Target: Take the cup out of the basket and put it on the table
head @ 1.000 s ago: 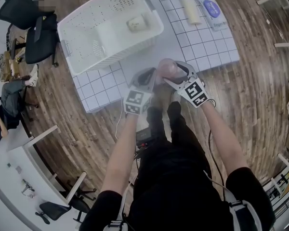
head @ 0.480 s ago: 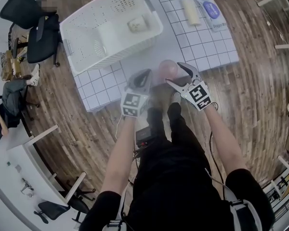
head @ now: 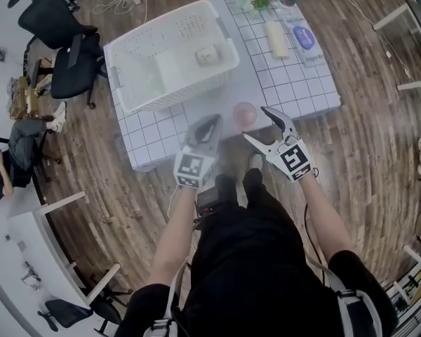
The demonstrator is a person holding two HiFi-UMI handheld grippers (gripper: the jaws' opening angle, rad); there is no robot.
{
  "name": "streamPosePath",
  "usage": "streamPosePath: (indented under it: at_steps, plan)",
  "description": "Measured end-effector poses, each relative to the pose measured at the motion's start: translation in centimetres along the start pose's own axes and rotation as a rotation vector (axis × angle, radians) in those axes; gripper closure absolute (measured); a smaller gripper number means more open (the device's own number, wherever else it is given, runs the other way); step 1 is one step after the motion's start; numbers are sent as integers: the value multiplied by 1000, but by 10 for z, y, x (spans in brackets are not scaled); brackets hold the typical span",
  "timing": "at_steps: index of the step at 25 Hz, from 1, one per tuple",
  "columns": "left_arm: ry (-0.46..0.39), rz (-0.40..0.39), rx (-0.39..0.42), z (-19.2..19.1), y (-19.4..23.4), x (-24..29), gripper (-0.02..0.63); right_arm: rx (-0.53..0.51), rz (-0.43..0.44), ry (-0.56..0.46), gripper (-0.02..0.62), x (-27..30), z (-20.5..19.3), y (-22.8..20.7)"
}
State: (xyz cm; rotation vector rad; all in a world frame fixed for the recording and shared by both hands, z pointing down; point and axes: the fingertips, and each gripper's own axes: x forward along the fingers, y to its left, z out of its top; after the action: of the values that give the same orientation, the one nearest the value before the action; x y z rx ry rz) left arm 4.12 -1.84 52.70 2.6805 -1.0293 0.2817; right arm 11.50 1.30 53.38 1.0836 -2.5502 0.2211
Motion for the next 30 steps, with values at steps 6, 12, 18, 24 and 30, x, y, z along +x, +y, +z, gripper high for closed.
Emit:
streamPosePath:
  at_steps: [6,12,18,24,30]
  plan:
    - [-111,19,21,57,-11,-26,595,-26,15,-105,259,-6,63,15]
    - [-201,54,17,98,-12,-58,595,-63,45,-159,280,-9,115,31]
    - [-245,92,18,114,-10,-83,595,-79,28,-200,451,-16,142,43]
    - [-250,113,13,111,-12,-98,595,-53,45,-257,558,-20,145,55]
    - [-250,113,11,114,-16,-104,595,-40,89,-235,578,-19,143,70]
